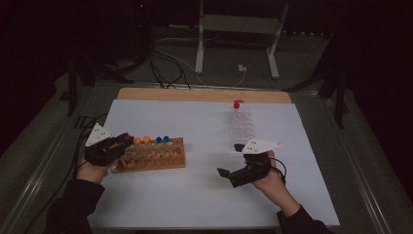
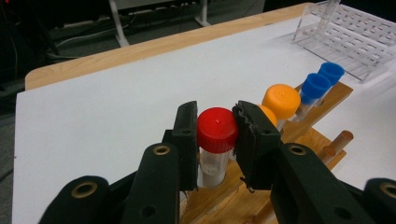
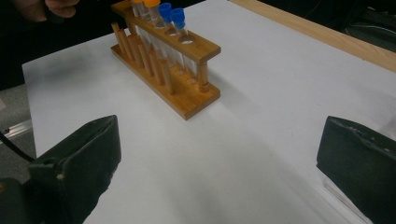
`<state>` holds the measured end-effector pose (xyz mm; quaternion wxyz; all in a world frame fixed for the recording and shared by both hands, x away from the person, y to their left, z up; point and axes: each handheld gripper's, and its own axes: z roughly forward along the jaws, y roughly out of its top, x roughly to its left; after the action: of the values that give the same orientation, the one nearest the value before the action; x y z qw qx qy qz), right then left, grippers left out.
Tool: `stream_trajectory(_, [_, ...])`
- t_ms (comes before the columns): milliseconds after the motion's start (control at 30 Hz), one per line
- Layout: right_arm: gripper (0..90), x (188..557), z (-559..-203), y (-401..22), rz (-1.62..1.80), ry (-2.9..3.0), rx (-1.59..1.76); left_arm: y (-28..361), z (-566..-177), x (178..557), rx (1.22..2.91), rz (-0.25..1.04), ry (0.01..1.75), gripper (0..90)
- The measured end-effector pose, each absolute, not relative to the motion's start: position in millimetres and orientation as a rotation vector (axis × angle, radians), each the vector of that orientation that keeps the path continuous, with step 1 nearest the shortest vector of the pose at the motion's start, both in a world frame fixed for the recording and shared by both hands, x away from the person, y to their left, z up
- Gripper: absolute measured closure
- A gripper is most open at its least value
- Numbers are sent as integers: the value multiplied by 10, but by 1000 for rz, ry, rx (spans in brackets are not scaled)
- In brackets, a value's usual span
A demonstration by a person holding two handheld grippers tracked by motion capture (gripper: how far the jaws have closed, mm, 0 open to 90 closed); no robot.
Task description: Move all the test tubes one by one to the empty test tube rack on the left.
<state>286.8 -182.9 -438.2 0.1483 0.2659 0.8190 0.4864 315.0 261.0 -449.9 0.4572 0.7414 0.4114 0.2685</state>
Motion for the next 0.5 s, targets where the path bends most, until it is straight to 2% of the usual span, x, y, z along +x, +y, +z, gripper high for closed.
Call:
stream_trajectory(333, [0,2872,-4367,-1838,1400,2354,762,2634,-4473,3130,1834,624,1026,701])
stream_trajectory(500, [0,2878,-4349,-1852,1404,2347,766,2644,-4394,3068,1827,644,1025,533])
